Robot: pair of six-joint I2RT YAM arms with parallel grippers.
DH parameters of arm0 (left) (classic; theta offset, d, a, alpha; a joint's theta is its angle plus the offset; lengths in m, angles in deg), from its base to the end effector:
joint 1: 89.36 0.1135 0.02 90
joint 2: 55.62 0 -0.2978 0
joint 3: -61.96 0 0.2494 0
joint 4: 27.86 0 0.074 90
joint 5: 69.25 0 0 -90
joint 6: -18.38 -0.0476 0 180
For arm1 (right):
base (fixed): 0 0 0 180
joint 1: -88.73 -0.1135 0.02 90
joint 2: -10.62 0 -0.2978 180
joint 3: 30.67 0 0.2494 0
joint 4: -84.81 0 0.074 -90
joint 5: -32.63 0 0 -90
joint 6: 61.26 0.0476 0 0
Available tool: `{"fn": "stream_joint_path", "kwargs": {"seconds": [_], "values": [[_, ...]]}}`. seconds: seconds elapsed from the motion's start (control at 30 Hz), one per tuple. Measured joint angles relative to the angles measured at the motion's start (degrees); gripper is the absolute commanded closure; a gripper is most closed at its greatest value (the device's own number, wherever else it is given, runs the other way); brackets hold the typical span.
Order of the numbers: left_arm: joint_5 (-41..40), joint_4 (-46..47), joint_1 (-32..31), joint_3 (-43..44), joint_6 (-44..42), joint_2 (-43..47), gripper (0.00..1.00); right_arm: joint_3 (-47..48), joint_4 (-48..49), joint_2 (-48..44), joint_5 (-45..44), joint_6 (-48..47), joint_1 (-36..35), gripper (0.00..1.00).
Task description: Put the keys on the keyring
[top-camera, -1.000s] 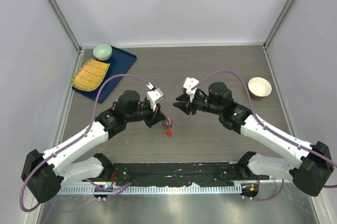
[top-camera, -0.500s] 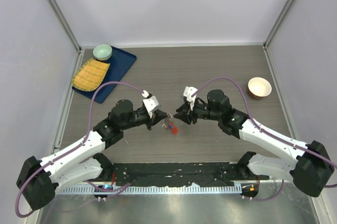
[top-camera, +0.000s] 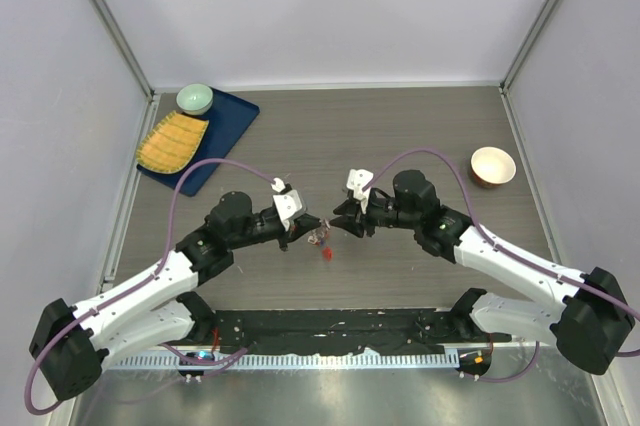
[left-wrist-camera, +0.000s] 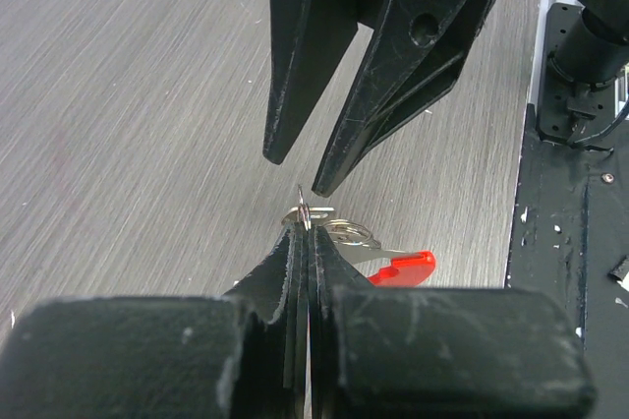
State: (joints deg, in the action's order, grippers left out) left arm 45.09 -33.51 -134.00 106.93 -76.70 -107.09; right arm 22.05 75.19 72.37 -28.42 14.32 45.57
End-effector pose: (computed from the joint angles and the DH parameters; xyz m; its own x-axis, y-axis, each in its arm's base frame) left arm 0.1264 -0.1524 0.2935 -0.0671 0.1796 -0.9814 0.9365 0.3507 0.0002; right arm 0.1556 0.1775 0.2997 0.0065 -0.2927 -0.9562 -0.9618 0.2599 -0.0860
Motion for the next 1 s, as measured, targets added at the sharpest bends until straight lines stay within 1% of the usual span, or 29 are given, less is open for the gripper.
{"fn": "stream_joint_path", "kwargs": {"seconds": [0.13,0.33,0.8,1.0], "values": [[0.6,0.0,-0.2,0.0,-0.2,0.0,1.0,0.5,-0.1,0.0,1.5,-0.9,0.0,0.65],[0.9,0.0,-0.3,0.0,-0.3,0.0,1.0,2.3,-1.4,0.3,4.0,-2.2,0.0,0.72],[2.3,0.0,-0.3,0.0,-1.4,1.2,1.0,2.9,-4.5,2.1,6.7,-4.3,0.0,0.74],[2.9,0.1,-0.4,0.0,-1.4,1.4,1.0,3.0,-4.8,2.1,7.1,-4.9,0.0,0.79]]}}
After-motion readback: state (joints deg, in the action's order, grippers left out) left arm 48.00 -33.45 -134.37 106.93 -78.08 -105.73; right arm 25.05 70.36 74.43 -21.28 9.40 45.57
